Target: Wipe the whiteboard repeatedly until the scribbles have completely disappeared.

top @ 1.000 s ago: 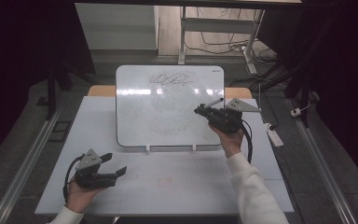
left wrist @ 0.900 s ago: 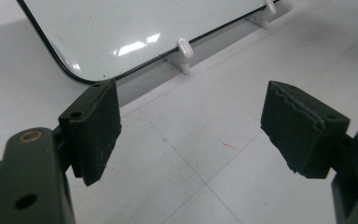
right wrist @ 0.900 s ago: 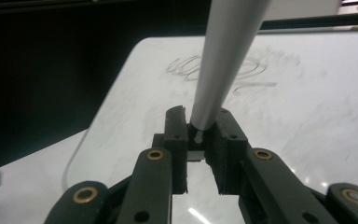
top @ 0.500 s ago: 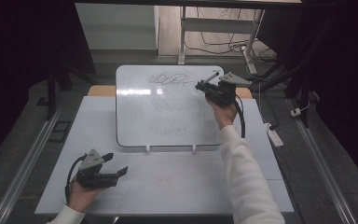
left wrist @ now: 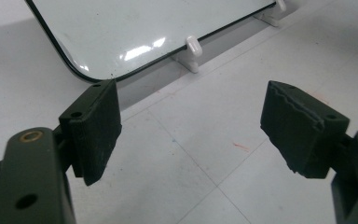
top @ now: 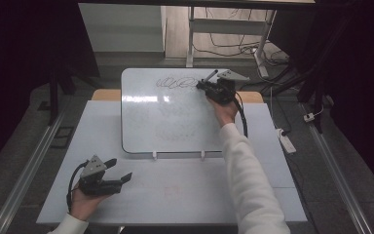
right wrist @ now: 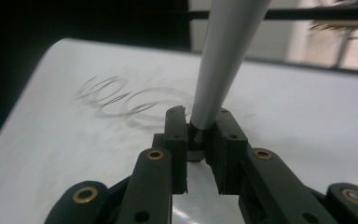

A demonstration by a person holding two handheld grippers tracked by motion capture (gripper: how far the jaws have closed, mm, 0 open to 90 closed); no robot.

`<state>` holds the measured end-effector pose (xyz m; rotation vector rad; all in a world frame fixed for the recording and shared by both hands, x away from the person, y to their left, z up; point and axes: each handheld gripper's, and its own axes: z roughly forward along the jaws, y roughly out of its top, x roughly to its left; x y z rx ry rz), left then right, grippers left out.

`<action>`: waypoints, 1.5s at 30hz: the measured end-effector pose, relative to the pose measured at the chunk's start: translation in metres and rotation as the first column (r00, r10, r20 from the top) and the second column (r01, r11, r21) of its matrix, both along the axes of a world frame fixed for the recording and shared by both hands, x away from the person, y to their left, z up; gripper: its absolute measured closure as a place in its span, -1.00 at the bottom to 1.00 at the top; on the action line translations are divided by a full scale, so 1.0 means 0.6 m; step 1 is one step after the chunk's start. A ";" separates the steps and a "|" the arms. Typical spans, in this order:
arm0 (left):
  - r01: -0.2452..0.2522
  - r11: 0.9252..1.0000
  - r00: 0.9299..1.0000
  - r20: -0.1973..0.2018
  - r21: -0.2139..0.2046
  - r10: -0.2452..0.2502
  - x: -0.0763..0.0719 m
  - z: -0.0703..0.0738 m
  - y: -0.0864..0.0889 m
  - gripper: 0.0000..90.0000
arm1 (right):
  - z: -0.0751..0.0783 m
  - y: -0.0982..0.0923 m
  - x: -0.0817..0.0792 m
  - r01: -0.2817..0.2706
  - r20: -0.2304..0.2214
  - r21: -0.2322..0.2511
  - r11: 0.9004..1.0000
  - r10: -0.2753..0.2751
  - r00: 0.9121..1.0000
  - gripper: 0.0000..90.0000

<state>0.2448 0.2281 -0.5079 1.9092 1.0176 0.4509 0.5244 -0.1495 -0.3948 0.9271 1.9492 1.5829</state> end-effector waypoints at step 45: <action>-0.003 1.000 1.000 0.013 -0.011 0.003 0.001 0.001 0.001 -0.52 | 0.000 0.055 0.014 -0.123 -0.020 -0.015 0.992 0.123 0.992 0.73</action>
